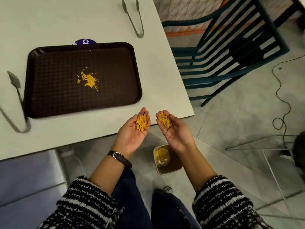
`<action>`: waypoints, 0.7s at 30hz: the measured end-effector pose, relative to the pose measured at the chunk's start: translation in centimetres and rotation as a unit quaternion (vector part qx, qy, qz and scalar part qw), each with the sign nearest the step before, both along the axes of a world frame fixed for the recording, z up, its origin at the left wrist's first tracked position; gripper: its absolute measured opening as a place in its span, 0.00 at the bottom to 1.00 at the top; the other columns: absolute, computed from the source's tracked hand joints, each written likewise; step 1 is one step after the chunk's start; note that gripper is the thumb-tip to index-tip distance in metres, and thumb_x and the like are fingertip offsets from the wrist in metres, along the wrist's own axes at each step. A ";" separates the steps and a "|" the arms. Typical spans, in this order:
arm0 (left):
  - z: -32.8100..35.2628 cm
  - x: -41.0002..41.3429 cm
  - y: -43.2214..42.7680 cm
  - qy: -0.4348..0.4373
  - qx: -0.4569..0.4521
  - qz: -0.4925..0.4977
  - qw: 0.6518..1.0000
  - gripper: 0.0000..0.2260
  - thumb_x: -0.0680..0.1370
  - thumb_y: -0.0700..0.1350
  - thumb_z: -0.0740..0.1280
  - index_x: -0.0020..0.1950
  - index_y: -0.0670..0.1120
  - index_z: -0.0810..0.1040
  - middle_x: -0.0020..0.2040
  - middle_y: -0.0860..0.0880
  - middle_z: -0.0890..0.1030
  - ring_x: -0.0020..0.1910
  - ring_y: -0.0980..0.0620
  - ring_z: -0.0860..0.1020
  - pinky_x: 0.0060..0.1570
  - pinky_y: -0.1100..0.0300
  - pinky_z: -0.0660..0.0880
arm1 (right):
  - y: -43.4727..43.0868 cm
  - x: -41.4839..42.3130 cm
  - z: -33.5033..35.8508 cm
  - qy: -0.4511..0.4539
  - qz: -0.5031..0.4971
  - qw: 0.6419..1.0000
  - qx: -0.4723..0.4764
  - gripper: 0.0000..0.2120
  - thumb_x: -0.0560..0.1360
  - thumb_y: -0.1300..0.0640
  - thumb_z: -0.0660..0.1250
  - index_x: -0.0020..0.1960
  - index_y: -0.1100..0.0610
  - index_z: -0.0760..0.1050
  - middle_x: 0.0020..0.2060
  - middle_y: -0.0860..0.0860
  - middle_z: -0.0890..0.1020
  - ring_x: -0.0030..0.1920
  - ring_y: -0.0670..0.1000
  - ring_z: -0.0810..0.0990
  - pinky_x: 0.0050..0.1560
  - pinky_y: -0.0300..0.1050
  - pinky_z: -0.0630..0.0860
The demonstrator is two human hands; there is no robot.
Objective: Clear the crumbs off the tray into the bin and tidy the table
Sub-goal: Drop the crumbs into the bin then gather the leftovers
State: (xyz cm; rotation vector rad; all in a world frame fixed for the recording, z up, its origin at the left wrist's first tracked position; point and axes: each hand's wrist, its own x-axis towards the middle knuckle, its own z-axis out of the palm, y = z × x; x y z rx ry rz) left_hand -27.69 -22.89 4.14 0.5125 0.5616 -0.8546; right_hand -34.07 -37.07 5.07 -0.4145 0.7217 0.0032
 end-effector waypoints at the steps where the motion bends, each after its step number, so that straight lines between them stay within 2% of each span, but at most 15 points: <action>1: -0.5 -1.6 -0.5 0.006 -0.002 0.002 1.000 0.18 0.80 0.43 0.55 0.47 0.42 0.84 0.45 0.47 0.84 0.42 0.54 0.83 0.50 0.61 0.78 | -0.7 -1.6 -0.4 0.008 0.002 1.000 0.000 0.12 0.79 0.61 0.56 0.53 0.65 0.75 0.46 0.58 0.83 0.48 0.54 0.83 0.56 0.48 0.76; 5: -3.5 -8.6 -3.0 0.046 0.005 0.003 0.999 0.17 0.81 0.44 0.54 0.49 0.42 0.82 0.44 0.47 0.83 0.42 0.53 0.82 0.50 0.61 0.77 | -3.5 -8.6 -3.2 0.049 0.004 0.999 0.001 0.12 0.79 0.62 0.55 0.52 0.65 0.75 0.45 0.59 0.84 0.46 0.54 0.84 0.54 0.47 0.77; 9: -7.2 -12.4 -5.3 0.069 0.055 -0.038 0.995 0.15 0.81 0.44 0.53 0.51 0.43 0.78 0.42 0.48 0.83 0.42 0.55 0.80 0.47 0.63 0.77 | -4.9 -13.0 -8.0 0.100 -0.003 0.995 0.013 0.12 0.79 0.62 0.55 0.54 0.66 0.75 0.47 0.58 0.83 0.52 0.55 0.80 0.51 0.45 0.79; 11: -9.3 -13.5 -6.3 0.076 0.085 -0.061 0.992 0.14 0.81 0.44 0.52 0.51 0.43 0.78 0.41 0.48 0.83 0.43 0.54 0.79 0.50 0.63 0.75 | -5.4 -14.5 -11.1 0.131 -0.009 0.991 0.015 0.12 0.80 0.61 0.55 0.54 0.66 0.75 0.45 0.57 0.83 0.48 0.53 0.82 0.46 0.44 0.82; 16: -17.6 -14.2 -8.5 0.080 0.155 -0.101 0.979 0.14 0.82 0.42 0.51 0.54 0.40 0.76 0.46 0.46 0.78 0.46 0.53 0.75 0.54 0.61 0.71 | -5.9 -16.4 -21.9 0.250 -0.042 0.967 -0.026 0.16 0.79 0.59 0.56 0.64 0.65 0.69 0.48 0.56 0.78 0.47 0.53 0.78 0.39 0.43 0.82; 17: -19.6 -14.2 -9.0 0.077 0.167 -0.104 0.978 0.14 0.82 0.41 0.51 0.55 0.39 0.75 0.46 0.46 0.78 0.46 0.53 0.75 0.53 0.61 0.71 | -6.1 -16.3 -24.1 0.262 -0.048 0.963 -0.035 0.15 0.79 0.59 0.57 0.63 0.65 0.70 0.47 0.56 0.78 0.46 0.53 0.78 0.37 0.42 0.82; 19: -23.7 -14.4 -10.3 0.072 0.193 -0.116 0.972 0.12 0.81 0.40 0.53 0.56 0.39 0.74 0.47 0.47 0.77 0.46 0.54 0.75 0.51 0.62 0.71 | -6.3 -15.9 -28.0 0.278 -0.052 0.958 -0.054 0.09 0.79 0.60 0.56 0.52 0.63 0.73 0.44 0.55 0.78 0.43 0.52 0.78 0.36 0.43 0.80; 21: -27.1 -14.7 -11.7 0.068 0.215 -0.133 0.965 0.12 0.80 0.40 0.56 0.60 0.39 0.74 0.48 0.46 0.77 0.45 0.54 0.75 0.50 0.61 0.71 | -6.4 -15.4 -31.2 0.291 -0.035 0.954 -0.067 0.10 0.80 0.58 0.55 0.46 0.59 0.74 0.39 0.53 0.79 0.40 0.51 0.78 0.37 0.43 0.75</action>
